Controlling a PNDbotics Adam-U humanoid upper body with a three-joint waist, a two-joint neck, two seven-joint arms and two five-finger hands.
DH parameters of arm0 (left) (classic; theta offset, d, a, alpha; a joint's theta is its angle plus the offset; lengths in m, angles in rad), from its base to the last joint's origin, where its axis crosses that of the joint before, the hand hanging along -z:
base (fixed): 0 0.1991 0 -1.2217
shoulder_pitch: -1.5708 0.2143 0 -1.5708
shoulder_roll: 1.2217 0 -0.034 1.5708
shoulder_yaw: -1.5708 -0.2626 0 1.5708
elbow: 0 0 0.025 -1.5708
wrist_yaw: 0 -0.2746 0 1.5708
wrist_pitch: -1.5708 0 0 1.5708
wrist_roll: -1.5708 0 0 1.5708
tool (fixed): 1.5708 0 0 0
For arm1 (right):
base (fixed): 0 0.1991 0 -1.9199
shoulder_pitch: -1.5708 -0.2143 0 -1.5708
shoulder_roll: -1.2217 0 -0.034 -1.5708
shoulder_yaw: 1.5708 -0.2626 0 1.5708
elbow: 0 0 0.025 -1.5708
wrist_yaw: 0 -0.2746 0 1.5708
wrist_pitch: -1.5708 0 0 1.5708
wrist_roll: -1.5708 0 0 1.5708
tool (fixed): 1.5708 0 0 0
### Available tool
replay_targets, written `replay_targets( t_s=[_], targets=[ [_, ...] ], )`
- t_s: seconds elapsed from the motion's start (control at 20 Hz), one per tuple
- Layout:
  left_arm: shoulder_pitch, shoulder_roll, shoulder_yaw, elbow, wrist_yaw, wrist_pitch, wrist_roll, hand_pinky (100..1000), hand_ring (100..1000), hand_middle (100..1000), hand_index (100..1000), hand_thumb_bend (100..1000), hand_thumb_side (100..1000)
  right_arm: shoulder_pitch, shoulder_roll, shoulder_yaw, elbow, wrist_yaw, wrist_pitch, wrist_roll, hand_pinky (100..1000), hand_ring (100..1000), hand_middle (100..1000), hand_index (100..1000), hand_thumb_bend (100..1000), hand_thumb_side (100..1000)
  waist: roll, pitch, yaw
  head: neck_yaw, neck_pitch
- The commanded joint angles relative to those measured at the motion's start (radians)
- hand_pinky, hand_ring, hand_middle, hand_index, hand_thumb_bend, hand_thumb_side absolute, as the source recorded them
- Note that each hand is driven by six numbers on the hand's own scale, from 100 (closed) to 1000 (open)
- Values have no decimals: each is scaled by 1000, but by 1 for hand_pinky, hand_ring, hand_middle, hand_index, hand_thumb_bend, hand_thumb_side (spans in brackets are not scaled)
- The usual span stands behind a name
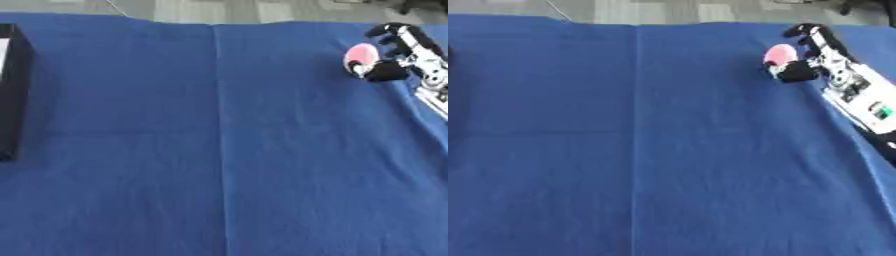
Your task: Pick up the objects with one hand, pass them to the other hand, and then place them into the box on the other side of the table.
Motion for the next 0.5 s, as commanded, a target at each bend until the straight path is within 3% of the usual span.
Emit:
replay_targets(
  t_s=[0.05, 0.5],
  targets=[
    [-3, 17, 19, -16, -3, 3, 3, 908, 792, 786, 769, 100, 785, 2, -47, -30, 10, 7, 9, -22, 773, 873, 863, 797, 379, 100, 3, -17, -1, -4, -18],
    [-2, 16, 17, -15, -8, 5, 0, 907, 793, 787, 770, 100, 789, 22, -48, -51, 24, 32, 42, -55, 773, 874, 871, 809, 380, 100, 6, -4, 3, -9, -33]
  ],
)
